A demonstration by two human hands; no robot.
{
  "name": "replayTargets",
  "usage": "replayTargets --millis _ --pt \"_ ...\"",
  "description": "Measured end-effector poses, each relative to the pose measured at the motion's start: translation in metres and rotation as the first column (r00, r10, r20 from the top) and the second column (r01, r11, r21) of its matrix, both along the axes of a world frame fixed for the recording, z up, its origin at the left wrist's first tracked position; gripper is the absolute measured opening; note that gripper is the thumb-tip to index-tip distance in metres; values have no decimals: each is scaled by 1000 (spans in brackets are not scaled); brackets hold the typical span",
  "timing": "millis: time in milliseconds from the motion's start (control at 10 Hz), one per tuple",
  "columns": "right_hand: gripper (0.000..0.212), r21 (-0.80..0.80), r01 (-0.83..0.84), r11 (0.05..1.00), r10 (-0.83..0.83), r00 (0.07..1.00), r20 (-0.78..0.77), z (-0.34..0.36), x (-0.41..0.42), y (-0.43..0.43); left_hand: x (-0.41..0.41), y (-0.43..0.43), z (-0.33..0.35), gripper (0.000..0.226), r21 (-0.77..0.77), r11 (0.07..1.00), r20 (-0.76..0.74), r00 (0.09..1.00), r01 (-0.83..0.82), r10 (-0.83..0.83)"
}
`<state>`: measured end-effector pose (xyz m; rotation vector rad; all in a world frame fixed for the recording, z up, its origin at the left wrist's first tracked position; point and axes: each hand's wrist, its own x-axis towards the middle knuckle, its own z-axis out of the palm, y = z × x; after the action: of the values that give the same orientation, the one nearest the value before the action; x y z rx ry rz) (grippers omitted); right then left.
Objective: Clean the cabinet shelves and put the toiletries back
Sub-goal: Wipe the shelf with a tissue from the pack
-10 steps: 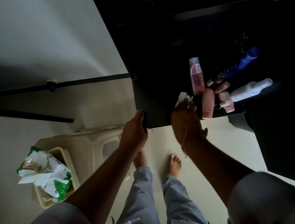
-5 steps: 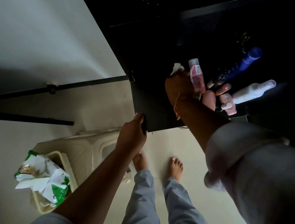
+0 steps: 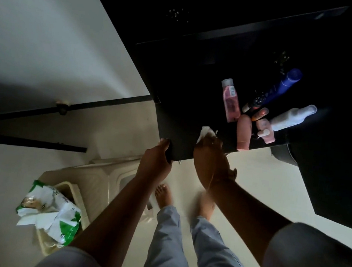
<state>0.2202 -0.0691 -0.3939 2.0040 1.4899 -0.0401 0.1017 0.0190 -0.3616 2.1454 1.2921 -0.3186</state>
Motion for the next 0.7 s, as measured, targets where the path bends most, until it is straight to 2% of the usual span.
replayTargets --millis 100,200,300,400,500,600,700 --pt "53 111 -195 974 201 979 -39 -20 -3 5 -1 1 0 51 -14 1000 -5 1000 8 -8" --pt "52 136 -313 940 336 920 -201 -16 -4 17 -3 3 0 50 -30 999 -12 1000 17 -18" --pt "45 226 -154 962 261 759 -596 -6 -9 33 -7 6 0 38 -68 998 5 1000 21 -20" --pt "43 159 20 987 111 629 -770 8 6 34 -7 6 1 48 -70 997 -20 999 45 -46" --pt "64 370 254 894 -9 834 -552 -25 42 19 -5 4 3 58 -54 996 -45 996 71 -73" --pt "44 385 118 915 -11 963 -269 -108 69 26 -5 4 2 58 -78 996 -36 998 49 -52" --pt "43 162 33 986 6 972 -237 -33 55 28 -7 8 -1 60 -106 994 -43 999 10 -15"
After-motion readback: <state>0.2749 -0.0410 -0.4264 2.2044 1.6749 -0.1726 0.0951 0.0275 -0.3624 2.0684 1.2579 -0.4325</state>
